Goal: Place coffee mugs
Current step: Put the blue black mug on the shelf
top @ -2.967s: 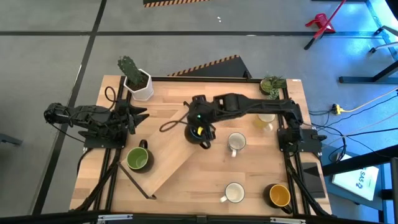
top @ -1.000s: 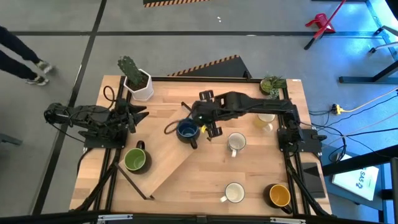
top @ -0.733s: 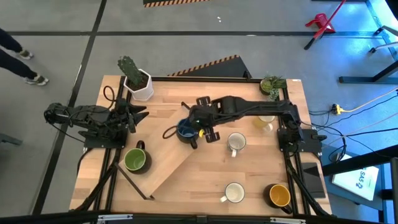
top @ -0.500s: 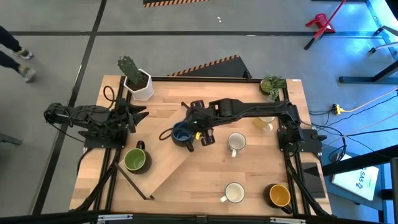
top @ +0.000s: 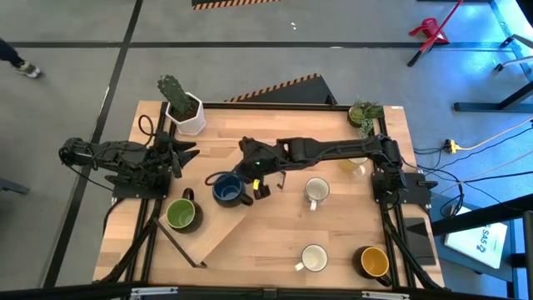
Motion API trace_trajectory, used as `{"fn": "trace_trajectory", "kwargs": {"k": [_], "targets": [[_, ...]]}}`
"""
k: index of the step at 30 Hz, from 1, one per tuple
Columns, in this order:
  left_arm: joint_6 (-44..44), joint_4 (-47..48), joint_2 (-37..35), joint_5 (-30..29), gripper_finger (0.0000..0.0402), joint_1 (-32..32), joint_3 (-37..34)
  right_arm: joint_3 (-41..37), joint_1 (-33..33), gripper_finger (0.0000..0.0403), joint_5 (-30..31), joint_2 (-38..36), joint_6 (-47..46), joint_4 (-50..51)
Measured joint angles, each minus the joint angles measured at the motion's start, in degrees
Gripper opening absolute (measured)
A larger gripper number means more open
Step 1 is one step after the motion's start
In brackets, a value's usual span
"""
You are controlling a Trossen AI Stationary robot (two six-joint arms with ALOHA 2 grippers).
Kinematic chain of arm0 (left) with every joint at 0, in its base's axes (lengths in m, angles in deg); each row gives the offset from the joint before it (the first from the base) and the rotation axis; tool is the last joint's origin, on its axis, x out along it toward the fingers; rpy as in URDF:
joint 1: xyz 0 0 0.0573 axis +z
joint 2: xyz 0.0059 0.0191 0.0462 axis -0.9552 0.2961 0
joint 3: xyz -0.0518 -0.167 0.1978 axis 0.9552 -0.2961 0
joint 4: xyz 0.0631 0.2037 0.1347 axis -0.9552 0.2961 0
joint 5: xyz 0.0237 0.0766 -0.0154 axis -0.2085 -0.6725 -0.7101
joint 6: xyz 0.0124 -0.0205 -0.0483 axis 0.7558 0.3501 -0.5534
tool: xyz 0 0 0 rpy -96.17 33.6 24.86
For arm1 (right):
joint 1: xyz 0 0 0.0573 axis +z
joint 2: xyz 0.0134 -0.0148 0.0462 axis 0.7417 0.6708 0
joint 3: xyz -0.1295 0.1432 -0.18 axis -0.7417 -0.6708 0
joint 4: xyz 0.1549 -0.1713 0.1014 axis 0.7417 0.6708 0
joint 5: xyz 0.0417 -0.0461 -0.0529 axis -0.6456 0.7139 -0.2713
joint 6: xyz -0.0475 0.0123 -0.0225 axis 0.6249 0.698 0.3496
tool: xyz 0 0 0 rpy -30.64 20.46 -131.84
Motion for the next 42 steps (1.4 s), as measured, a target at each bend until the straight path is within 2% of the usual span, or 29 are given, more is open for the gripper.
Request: {"fn": "trace_trajectory", "kwargs": {"k": [4, 9, 14, 21, 32, 42], "targets": [[0.1, 0.0, 0.0, 0.0, 0.0188, 0.0, 0.0, 1.4, 0.3, 0.0, 5.8, -0.5, 0.2, 4.1], [0.1, 0.0, 0.0, 0.0, 0.0188, 0.0, 0.0, 6.0, 3.4, 0.0, 6.5, -3.2, -2.7, 11.9], [0.1, 0.2, 0.0, 0.0, 0.0188, 0.0, 0.0, 5.7, 7.6, 0.0, 6.7, -3.4, -7.8, 18.1], [-0.1, 0.2, 0.0, 0.0, 0.0188, 0.0, 0.0, 2.9, 7.4, 0.0, 7.7, -3.5, -7.7, 12.4], [-0.3, 0.2, 0.0, 0.3, 0.0188, 0.0, 0.0, -1.9, 5.5, 0.0, 1.0, -3.3, -3.1, 1.7], [-0.4, 0.1, 0.0, 0.3, 0.0188, 0.0, 0.0, -2.2, 2.8, 0.0, -4.8, 0.5, 0.3, -6.0]]}}
